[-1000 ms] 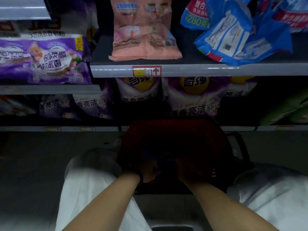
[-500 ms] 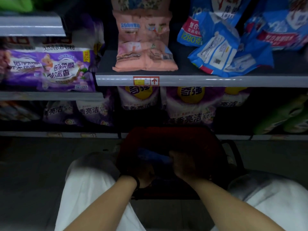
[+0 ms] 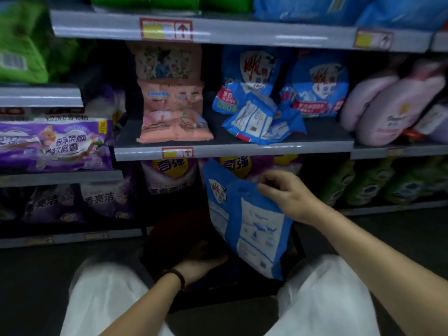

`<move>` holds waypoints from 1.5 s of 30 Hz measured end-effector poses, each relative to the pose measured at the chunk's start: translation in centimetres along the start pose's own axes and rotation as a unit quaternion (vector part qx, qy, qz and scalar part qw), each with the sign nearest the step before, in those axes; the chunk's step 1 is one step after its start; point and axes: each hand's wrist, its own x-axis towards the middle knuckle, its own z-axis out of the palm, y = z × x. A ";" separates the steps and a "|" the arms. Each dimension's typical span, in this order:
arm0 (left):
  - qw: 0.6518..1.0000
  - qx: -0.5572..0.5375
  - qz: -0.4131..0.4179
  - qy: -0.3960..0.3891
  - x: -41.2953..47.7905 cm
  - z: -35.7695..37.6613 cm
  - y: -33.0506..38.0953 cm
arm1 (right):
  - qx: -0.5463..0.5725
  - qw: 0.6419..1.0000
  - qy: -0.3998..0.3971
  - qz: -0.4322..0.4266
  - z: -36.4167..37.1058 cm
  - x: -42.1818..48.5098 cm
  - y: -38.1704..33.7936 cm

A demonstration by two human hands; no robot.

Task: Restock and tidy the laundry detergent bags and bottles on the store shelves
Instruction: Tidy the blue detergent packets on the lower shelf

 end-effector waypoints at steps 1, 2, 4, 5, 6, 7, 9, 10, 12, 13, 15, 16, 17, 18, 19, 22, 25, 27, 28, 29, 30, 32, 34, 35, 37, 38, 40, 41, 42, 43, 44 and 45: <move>0.998 -0.053 0.006 -0.016 -0.8 0.5 1.5 | 0.035 0.999 0.013 -0.006 -1.1 0.1 -1.0; 0.994 -0.103 0.009 -0.033 -1.4 1.1 2.9 | 0.073 0.997 0.025 -0.010 -2.0 0.1 -1.8; 0.978 -0.197 -0.002 -0.072 -2.5 2.2 5.1 | 0.148 0.987 0.052 -0.017 -3.3 0.1 -3.3; 0.966 -0.241 -0.013 -0.094 -2.7 2.8 6.0 | 0.181 0.981 0.064 -0.020 -3.8 0.1 -4.0; 0.948 -0.292 -0.031 -0.119 -3.2 3.4 7.0 | 0.212 0.974 0.075 -0.022 -4.2 0.0 -4.6; 0.926 -0.344 -0.050 -0.145 -3.5 4.0 7.9 | 0.244 0.966 0.083 -0.022 -4.6 0.0 -5.0; 0.879 -0.435 -0.064 -0.182 -4.3 5.3 9.2 | 0.302 0.949 0.087 -0.021 -5.1 -0.2 -5.5; 0.856 -0.479 -0.053 -0.188 -4.7 6.0 9.9 | 0.321 0.943 0.087 -0.018 -5.3 -0.4 -5.6; 0.806 -0.564 -0.020 -0.178 -5.3 7.3 11.1 | 0.346 0.934 0.090 -0.008 -5.7 -1.0 -5.5; 0.787 -0.594 -0.011 -0.167 -5.5 7.8 11.6 | 0.353 0.930 0.101 -0.002 -5.9 -1.3 -5.3; 0.770 -0.624 0.006 -0.134 -5.8 8.2 12.3 | 0.347 0.926 0.146 0.013 -6.5 -1.7 -4.4; 0.769 -0.629 0.017 -0.110 -5.7 8.1 12.5 | 0.335 0.927 0.169 0.019 -6.9 -1.9 -3.9; 0.773 -0.627 0.029 -0.094 -5.6 7.9 12.6 | 0.319 0.928 0.189 0.028 -7.3 -2.1 -3.5; 0.775 -0.624 0.042 -0.086 -5.7 7.5 12.9 | 0.303 0.930 0.205 0.040 -7.7 -2.3 -3.1; 0.778 -0.621 0.056 -0.082 -5.9 7.0 13.4 | 0.294 0.930 0.215 0.056 -8.0 -2.6 -2.7; 0.787 -0.608 0.082 -0.068 -5.2 4.9 14.7 | 0.361 0.898 0.234 0.096 -7.5 -3.8 -1.3; 0.791 -0.601 0.111 -0.031 -3.6 2.4 16.4 | 0.465 0.845 0.213 0.155 -4.3 -5.0 0.7; 0.794 -0.588 0.150 0.014 -2.6 0.9 18.0 | 0.465 0.855 0.151 0.172 -2.1 -5.2 1.3; 0.794 -0.581 0.172 0.045 -2.1 0.1 18.7 | 0.452 0.864 0.130 0.178 -1.2 -4.9 1.4; 0.796 -0.571 0.182 0.085 -1.8 -0.6 19.4 | 0.435 0.873 0.124 0.185 -0.6 -4.5 1.2; 0.798 -0.560 0.190 0.117 -1.7 -1.3 20.1 | 0.415 0.882 0.125 0.187 -0.1 -3.9 0.9; 0.815 -0.526 0.200 0.135 -1.3 -2.7 21.8 | 0.381 0.895 0.141 0.185 0.4 -1.9 0.6; 0.831 -0.504 0.198 0.125 -0.5 -4.2 23.4 | 0.367 0.899 0.165 0.172 0.2 0.6 0.4; 0.835 -0.498 0.201 0.121 0.2 -5.0 24.2 | 0.364 0.899 0.178 0.165 -0.1 2.1 0.5; 0.835 -0.492 0.219 0.110 1.5 -6.9 26.1 | 0.371 0.893 0.200 0.160 -1.0 5.3 0.8; 0.835 -0.485 0.234 0.112 2.2 -7.9 27.1 | 0.373 0.890 0.205 0.162 -1.6 7.0 1.1; 0.840 -0.460 0.263 0.117 4.1 -10.0 29.9 | 0.370 0.893 0.195 0.166 -3.0 10.5 1.4; 0.845 -0.448 0.268 0.115 5.2 -11.1 31.4 | 0.370 0.895 0.185 0.166 -3.7 12.3 1.5; 0.853 -0.434 0.265 0.114 6.4 -12.3 33.0 | 0.368 0.897 0.176 0.171 -4.5 14.0 1.4; 0.860 -0.419 0.263 0.125 7.7 -13.4 34.4 | 0.362 0.899 0.162 0.185 -5.3 15.6 1.3; 0.865 -0.393 0.264 0.165 8.8 -14.4 35.7 | 0.347 0.901 0.148 0.214 -5.9 17.0 1.3; 0.872 -0.342 0.265 0.230 10.5 -15.2 36.4 | 0.330 0.900 0.138 0.249 -6.2 18.4 1.6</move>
